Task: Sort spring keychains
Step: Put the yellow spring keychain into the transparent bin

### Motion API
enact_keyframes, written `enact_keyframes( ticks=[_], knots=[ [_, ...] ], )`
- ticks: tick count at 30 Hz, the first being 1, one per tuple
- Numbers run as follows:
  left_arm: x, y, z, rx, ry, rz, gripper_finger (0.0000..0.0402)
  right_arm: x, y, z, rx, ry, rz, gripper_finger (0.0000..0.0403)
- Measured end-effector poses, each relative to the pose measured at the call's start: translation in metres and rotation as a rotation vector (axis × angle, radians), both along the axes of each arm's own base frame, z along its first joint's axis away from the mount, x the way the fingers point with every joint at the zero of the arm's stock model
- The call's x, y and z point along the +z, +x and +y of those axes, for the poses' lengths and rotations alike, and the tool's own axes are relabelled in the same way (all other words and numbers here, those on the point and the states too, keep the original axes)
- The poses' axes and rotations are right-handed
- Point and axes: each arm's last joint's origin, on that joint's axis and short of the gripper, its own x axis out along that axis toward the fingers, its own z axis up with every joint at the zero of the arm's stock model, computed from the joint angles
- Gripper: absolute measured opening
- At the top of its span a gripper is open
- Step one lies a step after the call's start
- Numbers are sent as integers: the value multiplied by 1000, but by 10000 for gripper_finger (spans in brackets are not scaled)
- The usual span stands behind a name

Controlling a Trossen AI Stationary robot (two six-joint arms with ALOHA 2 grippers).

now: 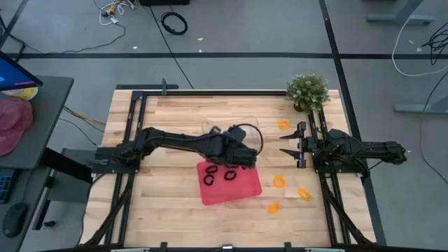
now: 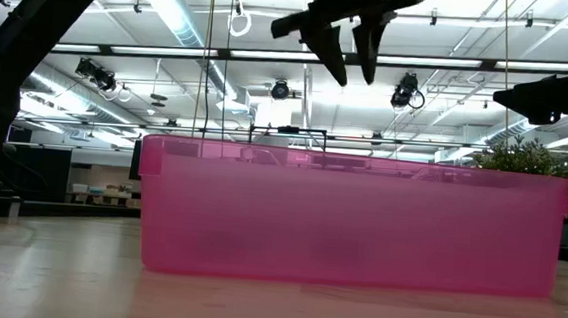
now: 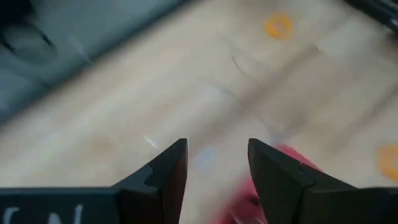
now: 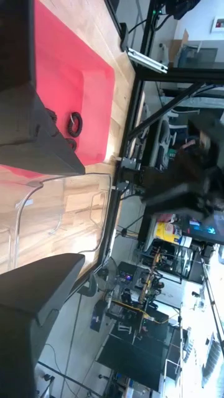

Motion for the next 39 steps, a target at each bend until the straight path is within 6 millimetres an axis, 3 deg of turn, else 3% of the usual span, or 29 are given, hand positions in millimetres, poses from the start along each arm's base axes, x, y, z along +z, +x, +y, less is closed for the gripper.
enact_keyframes(
  ticks=[5,11,18,23,27,30,34,39],
  knots=[
    [22,-25,-13,-12,313,79,172,0,0,0,0,0,0,222],
    [61,-61,-19,67,532,-29,172,0,0,0,0,0,0,222],
    [102,-89,-5,167,479,-230,172,0,0,0,0,0,0,222],
    [128,-84,13,161,377,-356,172,0,0,0,0,0,0,222],
    [151,-60,34,-53,255,-484,172,0,0,0,1,0,0,222],
    [174,-44,41,-419,185,-674,172,0,0,0,0,0,0,222],
    [189,-41,31,-910,125,-827,172,0,0,0,1,0,0,222],
    [189,-40,17,-992,173,-865,172,0,0,0,1,0,0,222]
  ],
)
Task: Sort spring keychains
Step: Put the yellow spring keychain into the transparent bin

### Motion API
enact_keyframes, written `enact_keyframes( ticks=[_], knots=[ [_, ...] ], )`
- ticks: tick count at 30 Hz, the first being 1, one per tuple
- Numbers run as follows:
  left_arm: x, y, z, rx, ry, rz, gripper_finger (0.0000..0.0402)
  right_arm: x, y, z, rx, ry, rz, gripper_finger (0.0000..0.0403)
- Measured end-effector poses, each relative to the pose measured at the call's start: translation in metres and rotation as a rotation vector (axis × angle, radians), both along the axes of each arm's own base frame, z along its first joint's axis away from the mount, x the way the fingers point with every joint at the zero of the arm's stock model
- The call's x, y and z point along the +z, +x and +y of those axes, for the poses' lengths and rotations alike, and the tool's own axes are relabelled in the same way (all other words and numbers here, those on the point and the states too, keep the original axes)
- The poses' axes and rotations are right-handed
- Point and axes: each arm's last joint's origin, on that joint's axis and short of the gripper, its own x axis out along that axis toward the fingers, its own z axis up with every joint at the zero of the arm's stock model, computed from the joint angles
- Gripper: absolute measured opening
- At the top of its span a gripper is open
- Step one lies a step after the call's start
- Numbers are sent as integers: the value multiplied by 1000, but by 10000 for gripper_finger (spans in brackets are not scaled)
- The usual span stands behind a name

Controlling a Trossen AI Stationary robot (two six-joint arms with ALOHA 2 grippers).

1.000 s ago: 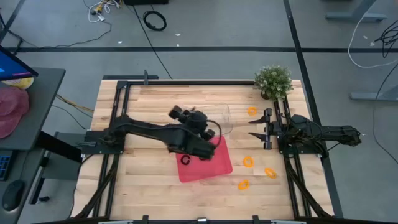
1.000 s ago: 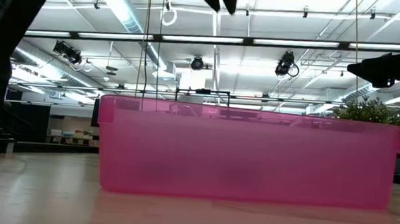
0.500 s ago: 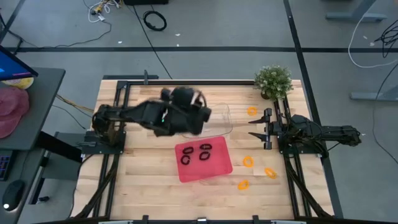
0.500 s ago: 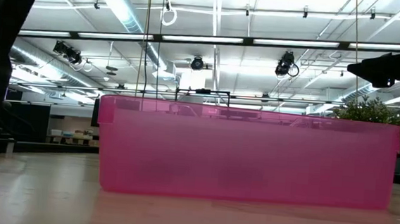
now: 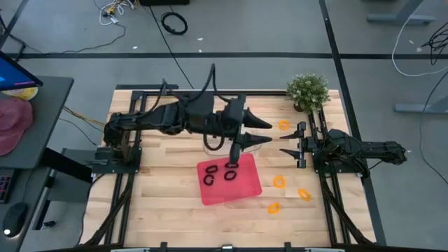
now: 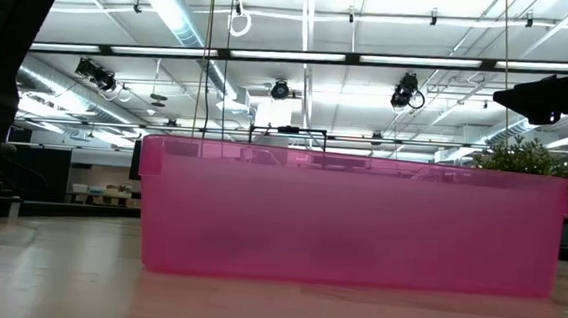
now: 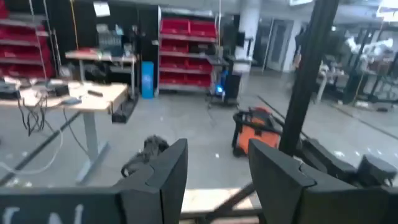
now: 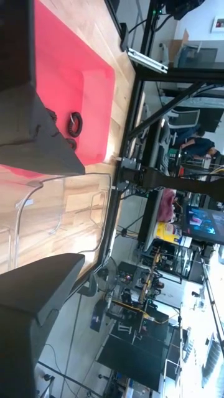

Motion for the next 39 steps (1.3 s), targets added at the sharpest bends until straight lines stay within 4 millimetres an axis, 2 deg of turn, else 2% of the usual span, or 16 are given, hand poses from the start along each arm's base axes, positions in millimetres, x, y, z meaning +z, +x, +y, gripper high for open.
enact_keyframes(
  ticks=[4,7,10,13,16,20,25,31,35,39],
  knots=[
    [-25,17,3,-22,-35,-53,172,0,0,0,0,0,0,222],
    [-46,26,5,-168,-68,-145,172,0,0,0,0,0,0,222],
    [-66,23,9,-333,-55,-219,172,0,0,0,0,0,0,222],
    [-94,12,16,-366,-60,-208,172,0,0,0,0,0,0,222],
    [-117,-12,25,-276,-76,-215,172,0,0,0,0,0,0,222],
    [-145,-55,33,-158,-96,-234,172,0,0,0,0,0,-1,222],
    [-168,-110,36,-70,-85,-250,172,0,0,0,0,0,0,222],
    [-192,-166,40,34,-72,-251,172,0,0,0,0,0,0,222],
    [-206,-196,40,32,-12,-263,172,0,0,0,0,0,0,222],
    [-223,-217,41,43,1,-261,172,0,0,0,0,0,0,222]
  ],
)
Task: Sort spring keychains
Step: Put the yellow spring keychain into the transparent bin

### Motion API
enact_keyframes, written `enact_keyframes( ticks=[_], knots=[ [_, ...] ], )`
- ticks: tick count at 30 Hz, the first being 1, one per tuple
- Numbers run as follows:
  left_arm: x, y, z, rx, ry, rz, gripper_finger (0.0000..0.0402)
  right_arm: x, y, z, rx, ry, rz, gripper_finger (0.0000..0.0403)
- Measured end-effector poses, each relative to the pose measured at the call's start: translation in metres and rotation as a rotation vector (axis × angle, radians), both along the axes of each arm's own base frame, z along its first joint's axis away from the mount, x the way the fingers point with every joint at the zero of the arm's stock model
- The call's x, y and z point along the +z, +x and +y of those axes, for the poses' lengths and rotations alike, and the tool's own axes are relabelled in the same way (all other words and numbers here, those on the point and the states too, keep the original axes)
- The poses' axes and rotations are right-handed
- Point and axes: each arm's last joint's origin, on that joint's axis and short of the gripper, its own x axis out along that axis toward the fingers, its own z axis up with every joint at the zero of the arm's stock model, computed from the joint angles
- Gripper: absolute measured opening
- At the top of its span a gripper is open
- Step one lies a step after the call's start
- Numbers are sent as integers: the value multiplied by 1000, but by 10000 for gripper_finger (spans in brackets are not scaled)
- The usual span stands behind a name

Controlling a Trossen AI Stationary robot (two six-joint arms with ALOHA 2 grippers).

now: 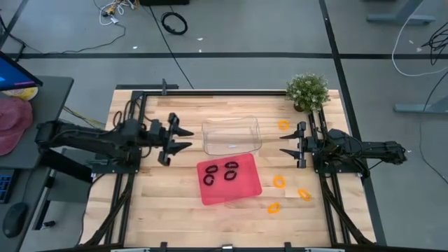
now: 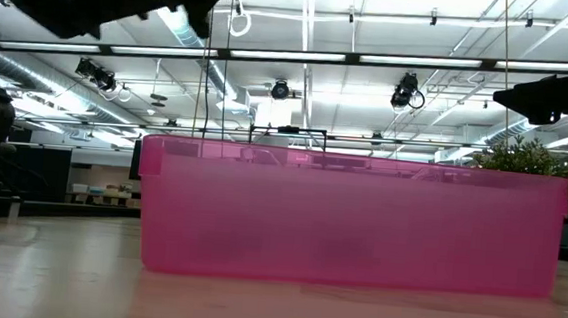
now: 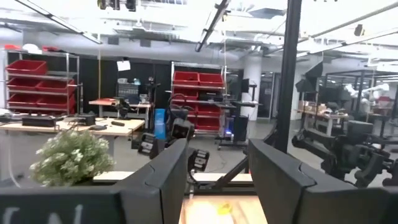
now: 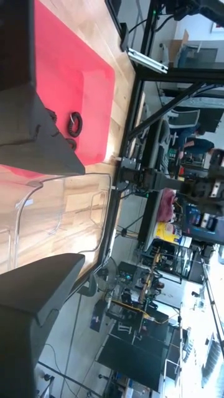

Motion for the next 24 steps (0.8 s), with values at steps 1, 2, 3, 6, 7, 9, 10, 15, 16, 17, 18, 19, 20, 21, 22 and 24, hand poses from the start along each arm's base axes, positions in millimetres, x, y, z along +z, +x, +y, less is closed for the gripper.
enact_keyframes(
  ticks=[1,2,3,6,7,9,10,15,16,17,18,19,20,21,22,24],
  knots=[
    [-3,-4,0,4,-1,-2,172,0,0,0,0,0,0,222],
    [-6,-7,0,5,-1,-2,172,0,0,0,0,0,0,222],
    [-10,-10,0,4,-1,2,172,0,0,0,0,0,0,222],
    [-20,-18,0,4,0,10,172,0,0,0,-1,0,0,222],
    [-22,-20,0,4,0,10,172,0,0,0,0,0,0,222],
    [-27,-24,0,2,1,12,172,0,0,0,0,0,0,222],
    [-30,-26,0,-2,7,13,172,0,0,0,0,0,0,222],
    [-39,-36,-1,-11,11,3,172,0,0,0,-1,0,0,222],
    [-41,-39,-1,-19,13,1,172,0,0,0,-1,0,0,222],
    [-44,-41,-1,-30,16,3,172,0,0,0,0,0,0,222],
    [-46,-43,-2,-45,21,-2,172,0,0,0,0,0,0,222],
    [-49,-46,-2,-61,26,-4,172,0,0,0,0,0,0,222],
    [-52,-48,-3,-73,30,-5,172,0,0,0,0,0,0,222],
    [-55,-51,-3,-83,33,-8,172,0,0,0,0,0,0,222],
    [-59,-53,-3,-86,33,-6,172,0,0,0,0,0,0,222],
    [-66,-57,-3,-90,23,-3,172,0,0,0,0,0,0,222]
  ],
)
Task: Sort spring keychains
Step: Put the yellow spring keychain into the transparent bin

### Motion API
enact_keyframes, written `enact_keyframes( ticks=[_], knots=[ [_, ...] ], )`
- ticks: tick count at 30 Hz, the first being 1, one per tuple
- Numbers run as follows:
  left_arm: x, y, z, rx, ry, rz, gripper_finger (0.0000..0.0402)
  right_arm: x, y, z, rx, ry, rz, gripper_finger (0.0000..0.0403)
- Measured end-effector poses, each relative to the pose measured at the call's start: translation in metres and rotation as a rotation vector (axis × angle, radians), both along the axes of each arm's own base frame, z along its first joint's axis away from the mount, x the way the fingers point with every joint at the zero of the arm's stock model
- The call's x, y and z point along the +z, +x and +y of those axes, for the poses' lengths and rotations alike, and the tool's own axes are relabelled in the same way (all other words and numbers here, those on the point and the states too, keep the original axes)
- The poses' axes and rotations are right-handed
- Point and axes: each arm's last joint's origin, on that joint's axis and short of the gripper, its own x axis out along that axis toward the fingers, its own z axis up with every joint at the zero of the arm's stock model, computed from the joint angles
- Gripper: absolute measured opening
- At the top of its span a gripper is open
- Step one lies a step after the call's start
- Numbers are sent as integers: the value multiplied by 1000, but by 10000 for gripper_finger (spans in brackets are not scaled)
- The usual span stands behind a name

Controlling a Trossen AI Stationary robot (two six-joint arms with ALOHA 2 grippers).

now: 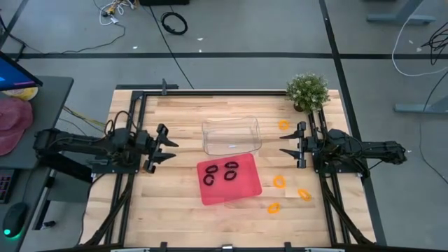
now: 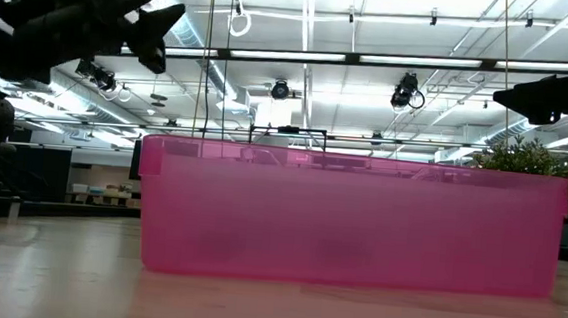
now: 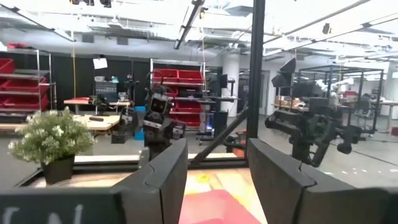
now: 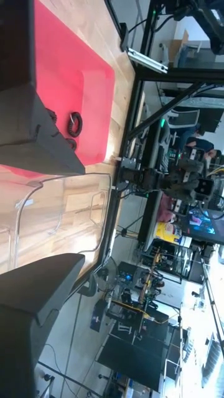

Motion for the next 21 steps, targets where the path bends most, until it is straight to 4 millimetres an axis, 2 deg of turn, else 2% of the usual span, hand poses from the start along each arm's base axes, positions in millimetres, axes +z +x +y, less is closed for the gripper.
enact_keyframes(
  ticks=[7,21],
  knots=[
    [-20,-4,0,-5,-20,67,172,0,0,0,0,0,0,222],
    [-22,-3,0,-56,-215,122,172,0,0,0,0,0,0,222]
  ],
)
